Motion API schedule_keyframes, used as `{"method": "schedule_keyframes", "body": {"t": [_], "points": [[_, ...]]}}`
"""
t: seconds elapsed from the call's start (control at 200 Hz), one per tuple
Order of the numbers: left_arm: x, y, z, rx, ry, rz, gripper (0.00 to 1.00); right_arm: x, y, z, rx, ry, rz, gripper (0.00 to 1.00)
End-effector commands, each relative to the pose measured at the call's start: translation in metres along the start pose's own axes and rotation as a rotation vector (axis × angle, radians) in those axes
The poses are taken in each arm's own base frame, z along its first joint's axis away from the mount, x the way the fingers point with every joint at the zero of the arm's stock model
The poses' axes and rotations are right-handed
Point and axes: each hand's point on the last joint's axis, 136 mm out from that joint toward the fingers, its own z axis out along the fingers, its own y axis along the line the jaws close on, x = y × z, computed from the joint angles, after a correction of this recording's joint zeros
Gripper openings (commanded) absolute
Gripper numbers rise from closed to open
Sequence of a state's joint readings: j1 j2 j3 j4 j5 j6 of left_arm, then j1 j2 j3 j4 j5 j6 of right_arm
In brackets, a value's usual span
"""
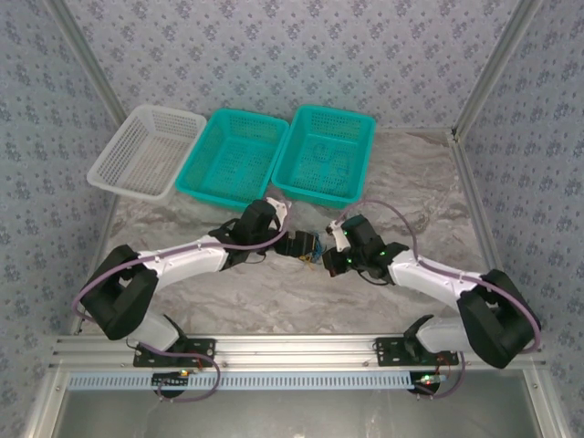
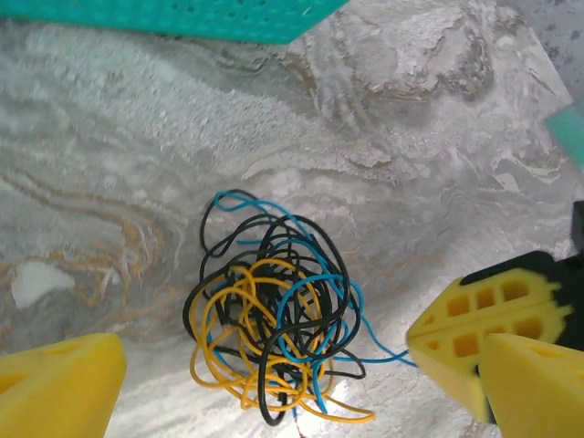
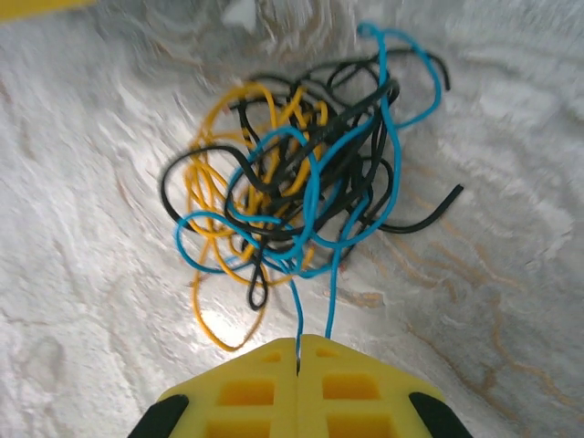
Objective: Untangle the cables
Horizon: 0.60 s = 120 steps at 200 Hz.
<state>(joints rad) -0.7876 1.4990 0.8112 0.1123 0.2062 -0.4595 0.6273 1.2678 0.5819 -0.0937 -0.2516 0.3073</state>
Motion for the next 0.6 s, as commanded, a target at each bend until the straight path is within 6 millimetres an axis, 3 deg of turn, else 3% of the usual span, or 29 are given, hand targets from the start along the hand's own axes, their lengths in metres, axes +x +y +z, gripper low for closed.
{"method": "schedule_keyframes", "body": {"t": [0.0, 0.12, 0.25, 0.42, 0.595], "points": [[-0.029, -0.032, -0.007, 0.112, -0.053, 0.246, 1.00, -0.013, 0.007, -0.017, -0.060, -0.050, 0.047, 0.00], [-0.034, -0.040, -0.014, 0.145, -0.027, 0.343, 1.00, -0.027, 0.011, -0.033, -0.118, -0.110, 0.082, 0.00], [-0.047, -0.035, -0.016, 0.094, -0.060, 0.362, 0.99, -0.039, 0.014, -0.049, -0.163, -0.157, 0.109, 0.00], [-0.052, -0.060, -0.022, 0.216, -0.083, 0.400, 1.00, -0.058, 0.025, -0.071, -0.252, -0.214, 0.128, 0.00], [-0.056, -0.074, -0.029, 0.281, -0.105, 0.430, 0.99, -0.077, 0.038, -0.094, -0.333, -0.268, 0.130, 0.00]]}}
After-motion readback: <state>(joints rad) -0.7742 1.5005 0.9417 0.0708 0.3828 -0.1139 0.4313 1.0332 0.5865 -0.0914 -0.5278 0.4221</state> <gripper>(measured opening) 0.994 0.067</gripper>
